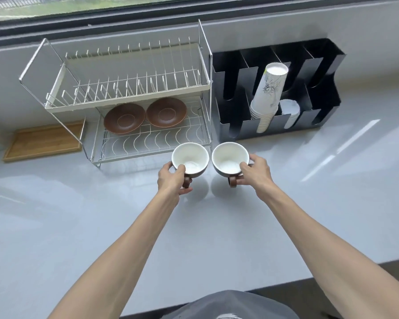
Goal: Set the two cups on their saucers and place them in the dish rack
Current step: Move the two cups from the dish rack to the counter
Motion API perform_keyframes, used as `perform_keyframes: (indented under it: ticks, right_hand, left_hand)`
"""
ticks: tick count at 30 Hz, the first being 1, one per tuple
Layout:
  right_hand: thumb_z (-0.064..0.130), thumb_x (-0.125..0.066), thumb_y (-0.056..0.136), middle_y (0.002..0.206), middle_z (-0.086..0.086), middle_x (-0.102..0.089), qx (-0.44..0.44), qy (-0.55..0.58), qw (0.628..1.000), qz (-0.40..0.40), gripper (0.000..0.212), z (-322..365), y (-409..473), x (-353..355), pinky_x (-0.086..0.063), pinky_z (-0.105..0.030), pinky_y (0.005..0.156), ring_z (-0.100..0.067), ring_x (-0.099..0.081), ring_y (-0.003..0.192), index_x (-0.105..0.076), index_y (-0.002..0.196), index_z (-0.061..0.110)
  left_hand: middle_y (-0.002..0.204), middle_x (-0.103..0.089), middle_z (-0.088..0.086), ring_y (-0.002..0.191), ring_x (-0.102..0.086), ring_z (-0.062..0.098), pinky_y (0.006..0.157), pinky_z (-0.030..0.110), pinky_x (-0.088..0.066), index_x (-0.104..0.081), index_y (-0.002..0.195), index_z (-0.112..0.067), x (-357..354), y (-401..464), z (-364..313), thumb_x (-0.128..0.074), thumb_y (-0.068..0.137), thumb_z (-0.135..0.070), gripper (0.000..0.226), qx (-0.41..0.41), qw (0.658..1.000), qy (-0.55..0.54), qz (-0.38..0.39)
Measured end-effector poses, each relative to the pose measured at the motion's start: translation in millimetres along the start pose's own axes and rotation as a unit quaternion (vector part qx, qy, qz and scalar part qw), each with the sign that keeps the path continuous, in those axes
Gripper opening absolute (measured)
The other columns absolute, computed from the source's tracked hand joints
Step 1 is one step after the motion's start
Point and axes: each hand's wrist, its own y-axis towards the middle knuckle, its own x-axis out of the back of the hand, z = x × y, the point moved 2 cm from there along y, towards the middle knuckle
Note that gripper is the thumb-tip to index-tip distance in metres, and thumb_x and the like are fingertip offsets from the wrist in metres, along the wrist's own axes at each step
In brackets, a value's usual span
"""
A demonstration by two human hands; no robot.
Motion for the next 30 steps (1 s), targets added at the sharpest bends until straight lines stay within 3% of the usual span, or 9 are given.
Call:
perform_keyframes:
  ticks: [5,12,15,20,30]
  right_hand:
    - [0.003,-0.041,0.087,0.118,-0.020,-0.065,-0.021,0.017,0.999,-0.036,0.047,-28.4,-0.3,42.8,-0.060,-0.028,0.054,-0.031,-0.076,0.067,-0.059,0.130,0.012]
    - [0.003,-0.042,0.089,0.121,-0.020,-0.064,-0.040,0.037,0.994,-0.090,0.047,-51.5,2.2,95.6,-0.055,-0.021,0.048,-0.032,-0.075,0.069,-0.058,0.132,0.010]
    - [0.002,-0.041,0.089,0.116,-0.017,-0.066,-0.043,0.049,0.992,-0.105,0.048,-58.5,5.4,114.5,-0.059,-0.024,0.053,-0.027,-0.076,0.061,-0.057,0.133,0.011]
    - [0.003,-0.041,0.089,0.112,-0.011,-0.069,-0.057,0.072,0.988,-0.125,0.046,-72.9,14.2,140.0,-0.062,-0.046,0.081,-0.027,-0.076,0.059,-0.057,0.131,0.014]
    - [0.004,-0.042,0.089,0.116,-0.014,-0.067,-0.060,0.094,0.983,-0.144,0.048,-78.6,37.7,166.1,-0.063,-0.045,0.078,-0.028,-0.077,0.065,-0.056,0.133,0.017]
  left_hand:
    - [0.067,-0.062,0.008,0.071,-0.063,0.026,0.061,0.037,-0.061,-0.047,0.145,-0.018,-34.0,-8.4,17.6,-0.050,0.093,-0.009,0.053,0.013,0.999,0.017,0.032]
    - [0.073,-0.063,0.010,0.073,-0.063,0.028,0.061,0.036,-0.060,-0.044,0.148,-0.019,-91.4,-22.2,31.4,-0.050,0.094,-0.010,0.054,0.019,0.996,0.040,0.077]
    - [0.073,-0.062,0.008,0.074,-0.062,0.028,0.059,0.035,-0.059,-0.045,0.147,-0.019,-114.1,-28.2,32.7,-0.050,0.095,-0.009,0.054,0.019,0.995,0.048,0.090]
    - [0.074,-0.062,0.008,0.069,-0.061,0.025,0.051,0.030,-0.057,-0.047,0.146,-0.020,-146.9,-33.0,33.8,-0.050,0.093,-0.010,0.053,0.019,0.991,0.069,0.117]
    - [0.074,-0.061,0.008,0.069,-0.056,0.025,0.060,0.033,-0.062,-0.047,0.145,-0.020,-186.9,-31.9,31.3,-0.049,0.094,-0.010,0.053,0.022,0.991,0.062,0.114]
